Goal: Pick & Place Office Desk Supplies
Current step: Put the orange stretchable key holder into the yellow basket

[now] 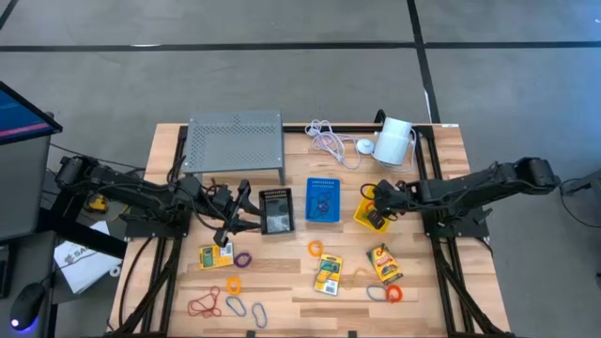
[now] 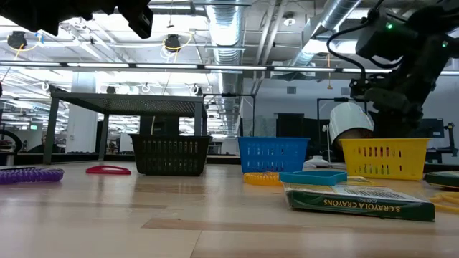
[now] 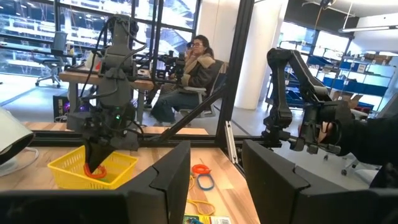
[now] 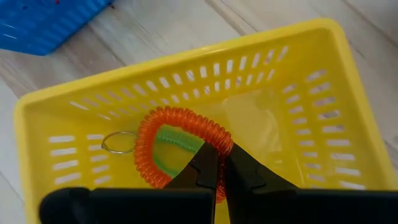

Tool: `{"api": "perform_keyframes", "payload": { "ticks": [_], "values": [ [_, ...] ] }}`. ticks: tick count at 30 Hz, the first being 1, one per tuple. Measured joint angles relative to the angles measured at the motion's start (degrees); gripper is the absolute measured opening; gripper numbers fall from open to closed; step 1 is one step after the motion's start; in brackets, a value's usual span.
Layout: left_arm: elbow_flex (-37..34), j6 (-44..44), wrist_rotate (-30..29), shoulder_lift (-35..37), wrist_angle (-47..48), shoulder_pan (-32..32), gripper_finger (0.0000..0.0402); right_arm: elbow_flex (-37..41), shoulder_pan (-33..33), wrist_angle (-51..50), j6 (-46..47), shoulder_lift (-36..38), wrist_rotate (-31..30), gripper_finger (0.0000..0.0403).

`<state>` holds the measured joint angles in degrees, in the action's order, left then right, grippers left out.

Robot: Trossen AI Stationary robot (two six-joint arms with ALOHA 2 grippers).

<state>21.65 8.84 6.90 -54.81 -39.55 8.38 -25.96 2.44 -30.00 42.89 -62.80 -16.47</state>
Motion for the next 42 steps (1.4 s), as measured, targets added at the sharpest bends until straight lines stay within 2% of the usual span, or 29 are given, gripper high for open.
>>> {"api": "perform_keyframes", "payload": {
  "ticks": [6,16,28,42],
  "values": [
    [0.0,0.0,0.0,0.0,0.15,0.0,0.014,0.0,0.0,-0.13,-0.01,0.24,0.19,0.0017],
    [0.0,0.0,0.0,0.0,0.15,0.0,0.014,0.0,-0.05,-1.94,0.12,0.24,1.68,0.0095],
    [0.0,0.0,0.0,0.0,0.15,0.0,0.014,0.0,-1.46,-3.04,0.16,0.24,3.13,0.0251],
    [0.02,0.02,0.0,0.0,0.15,0.0,0.014,-0.11,-3.72,-2.8,0.13,0.24,3.12,0.026]
  ]
}}
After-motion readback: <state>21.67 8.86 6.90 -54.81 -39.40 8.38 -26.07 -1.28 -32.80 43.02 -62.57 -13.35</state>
